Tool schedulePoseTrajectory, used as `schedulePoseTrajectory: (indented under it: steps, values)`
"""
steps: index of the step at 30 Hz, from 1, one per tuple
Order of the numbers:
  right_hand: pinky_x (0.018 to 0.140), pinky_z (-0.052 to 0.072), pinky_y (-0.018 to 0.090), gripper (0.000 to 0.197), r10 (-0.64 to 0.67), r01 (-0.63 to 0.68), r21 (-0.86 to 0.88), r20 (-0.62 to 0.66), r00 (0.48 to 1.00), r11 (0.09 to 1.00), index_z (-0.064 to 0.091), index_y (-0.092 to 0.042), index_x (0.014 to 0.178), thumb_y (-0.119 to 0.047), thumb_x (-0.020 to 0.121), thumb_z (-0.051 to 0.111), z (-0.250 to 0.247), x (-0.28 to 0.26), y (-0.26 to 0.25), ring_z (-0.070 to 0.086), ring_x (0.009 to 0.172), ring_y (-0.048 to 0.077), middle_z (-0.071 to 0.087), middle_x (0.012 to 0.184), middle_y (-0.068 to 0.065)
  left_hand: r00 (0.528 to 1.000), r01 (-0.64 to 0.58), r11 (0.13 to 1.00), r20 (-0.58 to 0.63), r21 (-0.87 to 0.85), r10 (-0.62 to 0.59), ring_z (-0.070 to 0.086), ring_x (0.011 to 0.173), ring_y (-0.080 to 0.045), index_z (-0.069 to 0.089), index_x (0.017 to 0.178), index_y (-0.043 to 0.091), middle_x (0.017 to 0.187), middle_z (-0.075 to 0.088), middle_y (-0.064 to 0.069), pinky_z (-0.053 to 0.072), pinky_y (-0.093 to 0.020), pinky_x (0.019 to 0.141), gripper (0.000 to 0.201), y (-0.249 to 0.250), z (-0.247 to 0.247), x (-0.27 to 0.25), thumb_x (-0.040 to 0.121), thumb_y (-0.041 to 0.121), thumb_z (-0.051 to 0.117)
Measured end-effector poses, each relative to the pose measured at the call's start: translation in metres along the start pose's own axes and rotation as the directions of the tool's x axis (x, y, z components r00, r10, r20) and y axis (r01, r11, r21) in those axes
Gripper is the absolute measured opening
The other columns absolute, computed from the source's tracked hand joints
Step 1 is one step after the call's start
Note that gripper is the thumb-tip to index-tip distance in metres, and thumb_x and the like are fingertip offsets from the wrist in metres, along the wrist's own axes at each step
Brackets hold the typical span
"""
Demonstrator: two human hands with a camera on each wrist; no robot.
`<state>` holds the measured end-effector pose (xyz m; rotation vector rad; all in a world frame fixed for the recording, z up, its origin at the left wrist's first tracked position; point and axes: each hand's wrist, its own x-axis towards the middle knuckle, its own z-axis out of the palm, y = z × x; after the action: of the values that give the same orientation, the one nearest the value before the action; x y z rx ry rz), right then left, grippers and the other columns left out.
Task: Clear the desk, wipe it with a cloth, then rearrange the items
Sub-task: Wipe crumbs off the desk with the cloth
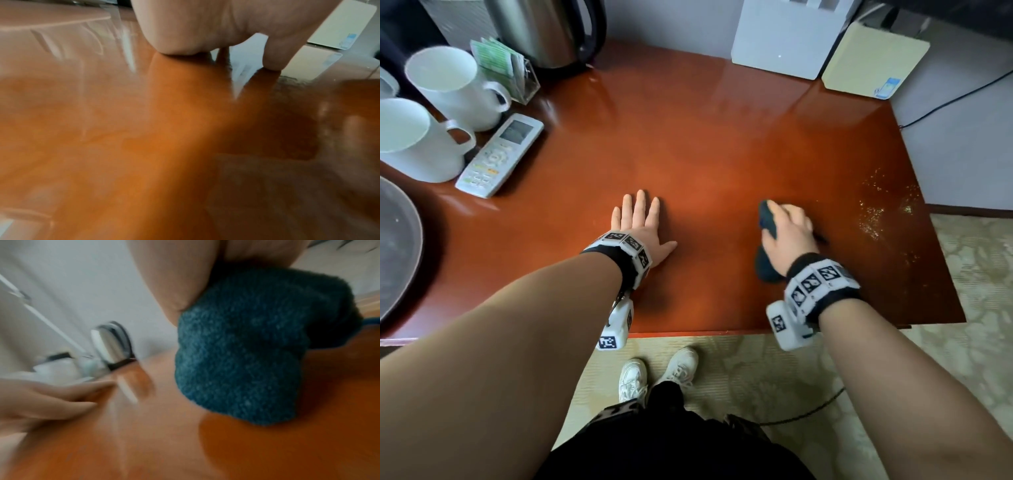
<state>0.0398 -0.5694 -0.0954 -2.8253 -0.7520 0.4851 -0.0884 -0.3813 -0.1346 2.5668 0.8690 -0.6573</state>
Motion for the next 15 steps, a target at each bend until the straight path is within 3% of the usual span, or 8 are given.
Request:
schedulePoseTrajectory:
  steps: [4,6,8,10,12,15]
  values:
    - [0.113,0.021,0.038,0.059,-0.321,0.325,-0.028,0.102,0.942,0.945,0.019,-0.022,0.149,-0.024,0.095,0.043,0.027,0.01,-0.092,0.019,0.139,0.033,0.009,0.157,0.005,0.993,0.081,0.995,-0.082,-0.054,-0.086,-0.012,0.147,-0.02,-0.015,0.149,0.01,0.157,-0.021,-0.006,-0.003,-0.032,0.12,0.113,-0.024,-0.002,-0.011,0.078,0.066,0.054]
    - [0.113,0.02,0.041,0.058,-0.391,0.428,-0.112,0.252,0.885,0.897,0.014,-0.026,0.15,-0.029,0.097,0.039,0.045,0.01,-0.121,0.013,0.142,0.031,0.003,0.159,0.003,0.99,0.132,0.991,-0.042,-0.029,-0.133,-0.015,0.147,-0.02,-0.014,0.149,0.009,0.156,-0.022,-0.007,-0.005,-0.035,0.12,0.122,-0.042,-0.004,-0.015,0.072,0.072,0.055]
    - [0.113,0.016,0.043,0.054,-0.392,0.474,-0.199,0.344,0.853,0.858,0.014,-0.034,0.148,-0.032,0.099,0.035,0.06,0.009,-0.129,0.008,0.144,0.028,0.003,0.159,-0.002,0.995,0.097,0.995,0.011,0.03,-0.097,-0.017,0.146,-0.02,-0.015,0.149,0.011,0.156,-0.024,-0.006,-0.006,-0.035,0.121,0.125,-0.056,-0.006,-0.016,0.069,0.075,0.056]
    - [0.112,0.017,0.044,0.051,-0.381,0.461,-0.215,0.33,0.864,0.861,0.017,-0.038,0.147,-0.035,0.099,0.035,0.063,0.01,-0.119,0.009,0.143,0.025,0.006,0.159,-0.005,0.997,0.066,0.996,0.045,0.052,-0.068,-0.018,0.146,-0.019,-0.016,0.149,0.013,0.156,-0.025,-0.005,-0.007,-0.034,0.12,0.126,-0.062,-0.009,-0.017,0.068,0.075,0.057]
    - [0.11,0.021,0.042,0.051,-0.307,0.375,-0.245,0.276,0.911,0.894,0.018,-0.038,0.147,-0.036,0.098,0.035,0.055,0.014,-0.091,0.014,0.142,0.025,0.01,0.158,-0.005,0.996,0.067,0.997,0.06,0.047,-0.07,-0.019,0.146,-0.019,-0.017,0.149,0.013,0.155,-0.026,-0.005,-0.007,-0.035,0.12,0.126,-0.061,-0.011,-0.018,0.068,0.073,0.059]
    - [0.112,0.022,0.041,0.051,0.005,0.052,-0.26,0.212,0.977,0.964,0.015,-0.035,0.148,-0.036,0.1,0.031,0.033,0.021,-0.033,0.014,0.142,0.027,0.01,0.158,-0.004,0.994,0.08,0.996,0.073,0.027,-0.082,-0.02,0.145,-0.021,-0.017,0.149,0.012,0.155,-0.026,-0.006,-0.008,-0.036,0.12,0.123,-0.056,-0.012,-0.019,0.071,0.069,0.061]
